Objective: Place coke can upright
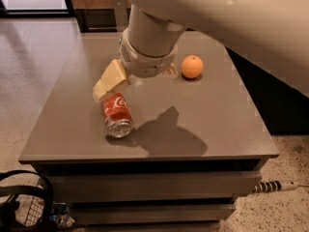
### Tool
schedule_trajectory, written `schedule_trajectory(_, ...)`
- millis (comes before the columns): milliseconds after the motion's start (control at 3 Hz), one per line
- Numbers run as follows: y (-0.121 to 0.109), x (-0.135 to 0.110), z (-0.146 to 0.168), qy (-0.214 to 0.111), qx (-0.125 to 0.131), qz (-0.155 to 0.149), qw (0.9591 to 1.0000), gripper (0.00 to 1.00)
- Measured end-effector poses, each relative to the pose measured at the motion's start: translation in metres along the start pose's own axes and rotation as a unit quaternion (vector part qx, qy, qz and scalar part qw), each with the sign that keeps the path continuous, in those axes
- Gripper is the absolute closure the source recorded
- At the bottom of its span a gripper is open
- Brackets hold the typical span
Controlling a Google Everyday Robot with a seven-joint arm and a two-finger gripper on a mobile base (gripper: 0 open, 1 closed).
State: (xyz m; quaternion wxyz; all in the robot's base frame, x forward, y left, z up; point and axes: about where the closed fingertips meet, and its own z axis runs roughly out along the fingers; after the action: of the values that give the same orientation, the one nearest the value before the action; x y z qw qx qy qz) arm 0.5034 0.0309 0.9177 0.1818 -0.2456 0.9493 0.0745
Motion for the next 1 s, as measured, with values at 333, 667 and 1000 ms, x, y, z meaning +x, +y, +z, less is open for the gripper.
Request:
schedule_trajectory(333, 0.015, -0.01, 0.015, 0.027, 0.013, 0.007, 0.9995, 0.0)
schedule_trajectory(667, 0.022, -0.011, 0.036, 0.073, 0.02, 0.006, 0.9971, 0.0)
schedule_trajectory(1000, 0.015, -0.003, 0.057, 0.114, 0.019, 0.012, 0.9932, 0.0)
